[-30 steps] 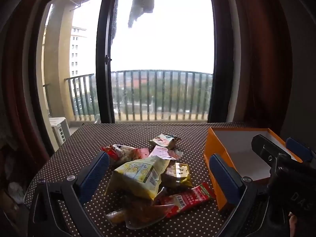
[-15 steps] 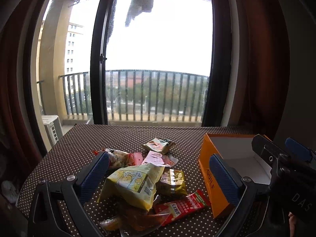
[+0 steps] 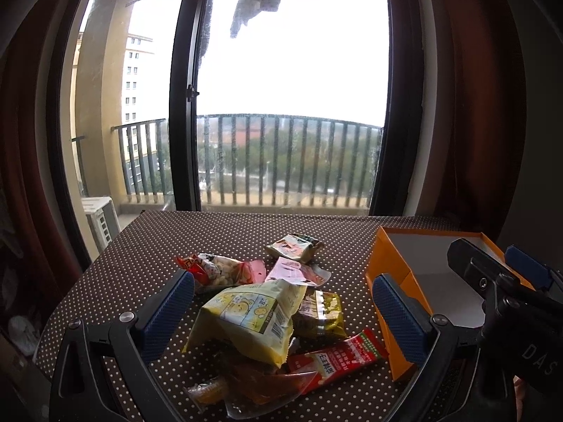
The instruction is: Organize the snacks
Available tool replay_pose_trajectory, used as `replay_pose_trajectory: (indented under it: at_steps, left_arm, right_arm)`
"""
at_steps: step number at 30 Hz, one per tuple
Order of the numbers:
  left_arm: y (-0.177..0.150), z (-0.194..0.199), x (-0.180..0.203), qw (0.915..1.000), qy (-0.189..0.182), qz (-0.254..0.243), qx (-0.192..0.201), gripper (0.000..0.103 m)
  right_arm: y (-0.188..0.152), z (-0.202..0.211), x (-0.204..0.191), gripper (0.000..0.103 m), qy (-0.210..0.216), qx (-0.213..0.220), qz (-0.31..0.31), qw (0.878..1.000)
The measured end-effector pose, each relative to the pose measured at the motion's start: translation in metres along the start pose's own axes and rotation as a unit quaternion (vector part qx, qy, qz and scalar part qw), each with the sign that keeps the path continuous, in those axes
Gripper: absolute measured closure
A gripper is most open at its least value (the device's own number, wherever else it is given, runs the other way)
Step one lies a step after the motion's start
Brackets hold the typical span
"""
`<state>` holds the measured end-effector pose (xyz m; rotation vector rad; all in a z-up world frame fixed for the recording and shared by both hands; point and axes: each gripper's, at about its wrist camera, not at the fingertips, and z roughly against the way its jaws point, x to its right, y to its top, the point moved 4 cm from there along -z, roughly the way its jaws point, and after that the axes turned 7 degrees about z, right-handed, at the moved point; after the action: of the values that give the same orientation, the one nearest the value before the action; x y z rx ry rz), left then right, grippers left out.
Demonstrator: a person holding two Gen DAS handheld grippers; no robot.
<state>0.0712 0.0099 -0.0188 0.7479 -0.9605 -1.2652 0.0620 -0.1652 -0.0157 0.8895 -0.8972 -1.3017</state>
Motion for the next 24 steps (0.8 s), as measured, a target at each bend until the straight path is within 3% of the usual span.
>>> replay_pose_trajectory:
  at_steps: [5,24]
  left_arm:
    - [-0.001,0.002,-0.002,0.9997,0.021,-0.009,0.008,0.002]
    - [-0.012,0.012,-0.003,0.9998,0.017,-0.011,-0.005,0.002]
  right_arm:
    - [-0.001,-0.006,-0.001,0.009,0.015,-0.002,-0.005,1.000]
    - [-0.008,0.003,-0.013,0.009,0.029,-0.004,0.004,1.000]
